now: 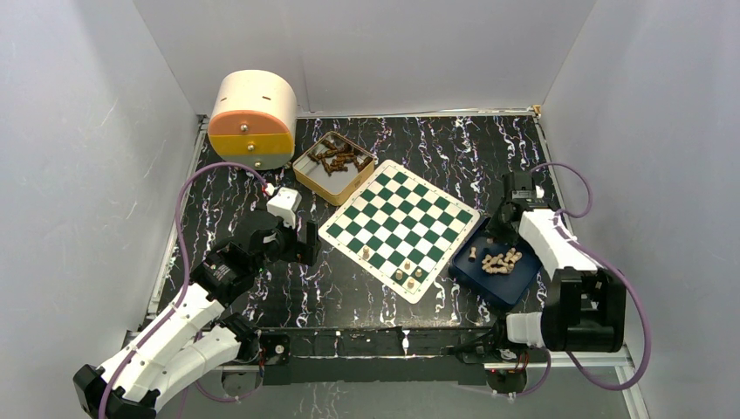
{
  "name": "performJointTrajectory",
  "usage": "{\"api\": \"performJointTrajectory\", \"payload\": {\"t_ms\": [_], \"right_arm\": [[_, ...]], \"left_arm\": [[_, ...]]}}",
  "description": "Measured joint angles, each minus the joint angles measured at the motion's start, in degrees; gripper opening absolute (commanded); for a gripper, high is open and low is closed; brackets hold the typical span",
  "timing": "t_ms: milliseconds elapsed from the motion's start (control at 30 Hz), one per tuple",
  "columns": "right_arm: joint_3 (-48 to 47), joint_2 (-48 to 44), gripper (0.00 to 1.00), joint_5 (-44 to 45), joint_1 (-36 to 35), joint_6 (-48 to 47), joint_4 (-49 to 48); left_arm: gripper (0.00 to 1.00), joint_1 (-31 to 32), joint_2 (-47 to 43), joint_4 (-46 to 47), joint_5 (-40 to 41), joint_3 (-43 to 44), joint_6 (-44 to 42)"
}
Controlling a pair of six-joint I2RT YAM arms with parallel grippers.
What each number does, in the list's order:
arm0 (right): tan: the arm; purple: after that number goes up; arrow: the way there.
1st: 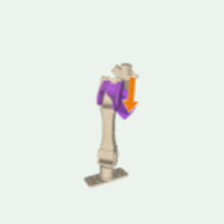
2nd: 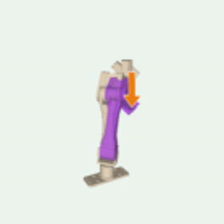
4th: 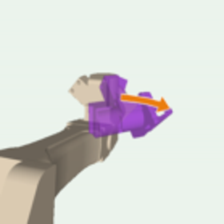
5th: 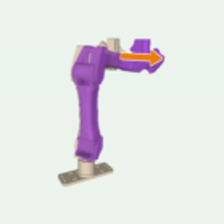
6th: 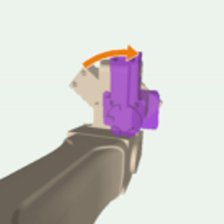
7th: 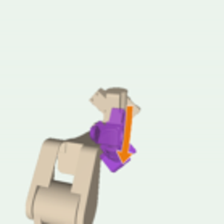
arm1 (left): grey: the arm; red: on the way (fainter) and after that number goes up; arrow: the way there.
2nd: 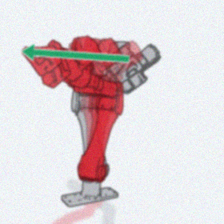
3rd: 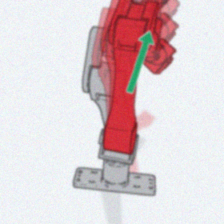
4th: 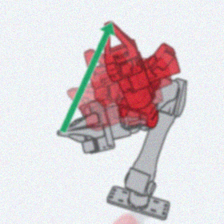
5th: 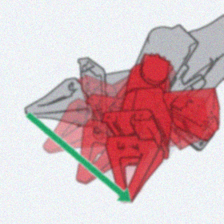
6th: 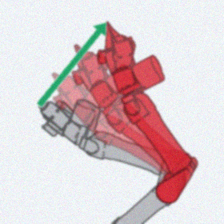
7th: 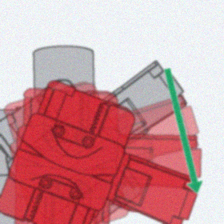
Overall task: Set up the chess pieces on the board
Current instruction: Pick up the chess piece from the storage box, then place the chess piece on the chessboard.
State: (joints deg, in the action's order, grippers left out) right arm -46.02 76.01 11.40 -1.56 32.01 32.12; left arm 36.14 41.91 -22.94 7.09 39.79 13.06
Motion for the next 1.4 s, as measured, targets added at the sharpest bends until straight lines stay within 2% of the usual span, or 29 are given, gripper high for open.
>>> {"api": "performJointTrajectory", "payload": {"t_ms": [300,467,733,1033,1400], "right_arm": [[-6.2,-6.1,0.19,-2.2,-0.3,-0.7,6.0],[-10.0,-6.7,0.19,-4.6,-2.7,-0.1,8.1],[-13.4,-5.0,0.19,-5.6,-15.6,4.2,9.4],[-15.8,2.2,0.19,-2.6,-30.9,9.8,9.8],[-22.1,13.2,0.19,1.1,-41.9,11.8,9.8]], "left_arm": [[0.98,0.0,0.0,0.0,0.0,0.0,0.0],[0.98,0.0,0.4,0.0,0.0,0.0,0.0],[0.98,0.0,0.4,0.0,0.0,0.0,0.0],[0.98,0.0,0.3,0.0,0.0,0.0,0.0],[0.98,0.0,-0.2,0.0,0.0,0.0,0.0]]}}
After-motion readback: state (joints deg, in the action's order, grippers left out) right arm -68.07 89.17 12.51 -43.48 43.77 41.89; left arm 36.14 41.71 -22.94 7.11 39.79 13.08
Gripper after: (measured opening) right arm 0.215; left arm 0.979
